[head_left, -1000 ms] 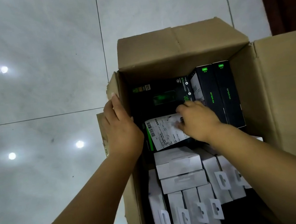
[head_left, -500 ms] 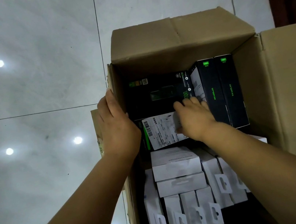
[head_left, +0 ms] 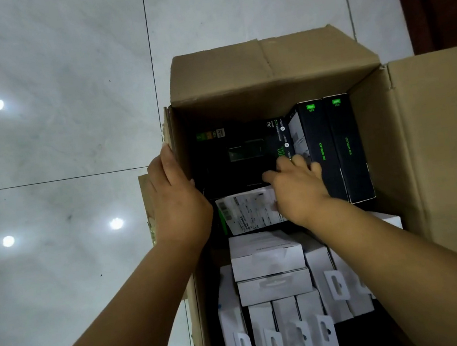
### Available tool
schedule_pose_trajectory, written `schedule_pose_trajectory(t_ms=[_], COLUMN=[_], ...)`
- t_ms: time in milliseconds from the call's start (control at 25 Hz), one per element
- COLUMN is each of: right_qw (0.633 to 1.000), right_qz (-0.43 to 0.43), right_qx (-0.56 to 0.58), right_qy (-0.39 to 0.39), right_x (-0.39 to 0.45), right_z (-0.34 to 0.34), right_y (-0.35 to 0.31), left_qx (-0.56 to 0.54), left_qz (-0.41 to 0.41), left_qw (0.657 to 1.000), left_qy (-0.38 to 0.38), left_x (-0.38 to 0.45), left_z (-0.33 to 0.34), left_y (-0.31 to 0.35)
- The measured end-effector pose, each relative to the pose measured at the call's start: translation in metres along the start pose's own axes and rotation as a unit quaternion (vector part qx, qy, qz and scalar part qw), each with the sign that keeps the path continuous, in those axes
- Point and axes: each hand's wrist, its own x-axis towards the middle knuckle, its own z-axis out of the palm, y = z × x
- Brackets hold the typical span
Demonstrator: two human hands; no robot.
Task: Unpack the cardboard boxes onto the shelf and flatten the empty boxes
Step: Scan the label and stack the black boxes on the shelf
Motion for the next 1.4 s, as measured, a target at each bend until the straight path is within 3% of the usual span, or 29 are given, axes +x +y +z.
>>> schedule_pose_trajectory(t_ms=[360,560,720,840,1120,1240,1400], right_qw=[1.0,0.983,0.935,0.873,0.802,0.755,0.7], right_qz=[-0.001,0.048,0.117,0.158,0.133,0.111,0.067], right_qx=[0.013,0.156,0.297,0.413,0.536,0.614,0.697], right_qy=[0.026,0.081,0.154,0.204,0.228,0.202,0.142], right_x=[-0.018,-0.048,-0.071,-0.082,-0.113,-0.128,-0.143], right_z=[0.005,-0.007,-0.023,-0.03,-0.054,-0.058,-0.063], right_y=[0.001,0.006,0.012,0.026,0.032,0.026,0.005], left_qx=[-0.005,-0.059,-0.107,-0.129,-0.16,-0.25,-0.418], left_qz=[-0.014,-0.003,-0.03,-0.038,-0.03,-0.042,-0.071], left_qw=[1.0,0.995,0.988,0.986,0.982,0.955,0.877], left_qy=[-0.027,-0.086,-0.104,-0.1,-0.099,-0.154,-0.226], left_x=[-0.001,-0.01,-0.03,-0.043,-0.061,-0.066,-0.075], left_z=[-0.006,-0.024,-0.038,-0.046,-0.062,-0.071,-0.079], left_y=[0.002,-0.005,-0.007,-0.007,0.018,0.031,0.043])
